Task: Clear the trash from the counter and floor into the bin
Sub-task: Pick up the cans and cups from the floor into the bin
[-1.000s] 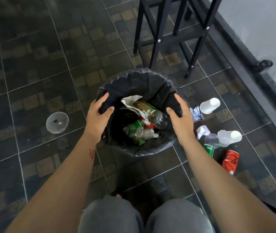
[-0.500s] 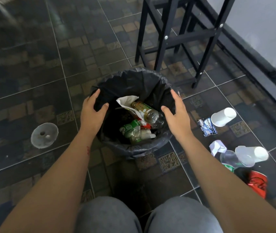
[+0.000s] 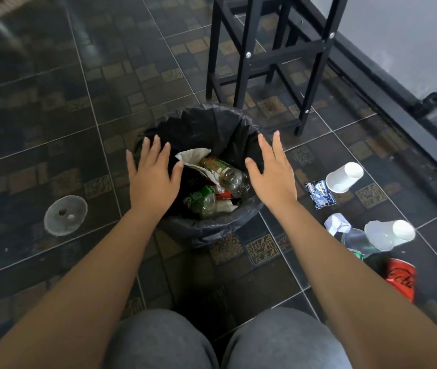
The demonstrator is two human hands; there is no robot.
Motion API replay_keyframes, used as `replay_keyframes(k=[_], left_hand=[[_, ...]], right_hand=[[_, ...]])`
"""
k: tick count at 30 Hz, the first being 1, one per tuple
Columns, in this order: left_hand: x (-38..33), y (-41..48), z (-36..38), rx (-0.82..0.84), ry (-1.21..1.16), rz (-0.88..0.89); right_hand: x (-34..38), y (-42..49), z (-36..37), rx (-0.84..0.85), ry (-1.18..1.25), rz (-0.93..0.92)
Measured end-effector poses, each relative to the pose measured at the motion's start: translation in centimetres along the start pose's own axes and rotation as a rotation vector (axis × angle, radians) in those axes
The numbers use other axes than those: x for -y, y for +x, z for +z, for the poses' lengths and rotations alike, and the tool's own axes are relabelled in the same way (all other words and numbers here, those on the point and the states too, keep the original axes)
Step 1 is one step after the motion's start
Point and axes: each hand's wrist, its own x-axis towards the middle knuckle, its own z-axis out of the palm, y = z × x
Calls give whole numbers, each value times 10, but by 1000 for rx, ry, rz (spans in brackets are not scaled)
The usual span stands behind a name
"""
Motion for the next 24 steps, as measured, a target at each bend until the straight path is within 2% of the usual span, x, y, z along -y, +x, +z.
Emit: replay_keyframes(k=[9, 18, 21, 24], left_hand=[[-88, -14, 10, 149, -186, 205], [-239, -20, 54, 180, -228, 593], [-263, -27, 97, 257, -162, 629], [-269, -27, 143, 336, -101, 589]], right_hand=[[-65, -44, -27, -83, 14, 40], [-168, -64, -62, -181, -132, 233], [-200, -59, -65, -166, -173, 283], [-230, -47, -61, -124, -229, 305]])
